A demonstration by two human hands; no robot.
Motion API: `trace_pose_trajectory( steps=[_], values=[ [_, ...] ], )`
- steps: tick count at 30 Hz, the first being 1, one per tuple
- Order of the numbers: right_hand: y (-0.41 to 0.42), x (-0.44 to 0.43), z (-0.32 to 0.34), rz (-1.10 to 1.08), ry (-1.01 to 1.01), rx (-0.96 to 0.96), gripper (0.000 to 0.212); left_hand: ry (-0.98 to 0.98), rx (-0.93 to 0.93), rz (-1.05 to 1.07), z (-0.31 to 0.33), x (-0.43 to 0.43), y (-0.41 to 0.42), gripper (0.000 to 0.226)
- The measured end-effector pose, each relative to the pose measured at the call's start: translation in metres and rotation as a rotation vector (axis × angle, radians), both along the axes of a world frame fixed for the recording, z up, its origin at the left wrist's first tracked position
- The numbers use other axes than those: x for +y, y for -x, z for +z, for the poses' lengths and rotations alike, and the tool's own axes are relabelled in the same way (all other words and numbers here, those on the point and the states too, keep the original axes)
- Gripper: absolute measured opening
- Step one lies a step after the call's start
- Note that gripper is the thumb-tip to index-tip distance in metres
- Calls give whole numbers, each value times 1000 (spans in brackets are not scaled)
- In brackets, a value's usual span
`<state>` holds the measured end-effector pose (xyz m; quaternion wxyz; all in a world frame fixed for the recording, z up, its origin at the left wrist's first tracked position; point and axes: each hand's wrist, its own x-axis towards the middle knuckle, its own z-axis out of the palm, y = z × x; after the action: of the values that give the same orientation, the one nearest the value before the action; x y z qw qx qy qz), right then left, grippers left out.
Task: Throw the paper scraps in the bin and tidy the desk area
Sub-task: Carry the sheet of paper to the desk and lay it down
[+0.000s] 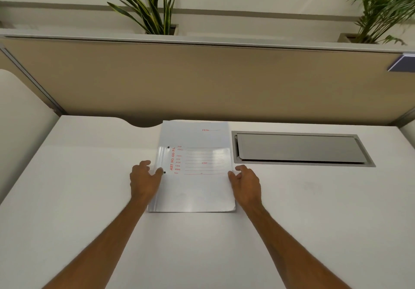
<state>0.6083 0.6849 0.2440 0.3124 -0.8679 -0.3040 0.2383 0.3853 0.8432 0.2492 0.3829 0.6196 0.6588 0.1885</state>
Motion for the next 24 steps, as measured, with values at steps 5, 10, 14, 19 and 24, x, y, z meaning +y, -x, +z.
trace_pose_trajectory(
  steps=[5,10,14,19,24],
  values=[
    [16,-39,16,257,99,-249,60,-197,176,-216,20,-51,18,62],
    [36,-80,37,349,64,-318,64,-268,41,-299,43,-115,39,61],
    [53,-117,56,352,-1,-294,65,-265,31,-278,61,-170,56,62],
    [70,-161,79,424,-68,-325,63,-266,58,-254,83,-230,71,61],
    [79,-203,97,497,-146,-310,62,-269,80,-158,97,-298,81,55]
  ],
)
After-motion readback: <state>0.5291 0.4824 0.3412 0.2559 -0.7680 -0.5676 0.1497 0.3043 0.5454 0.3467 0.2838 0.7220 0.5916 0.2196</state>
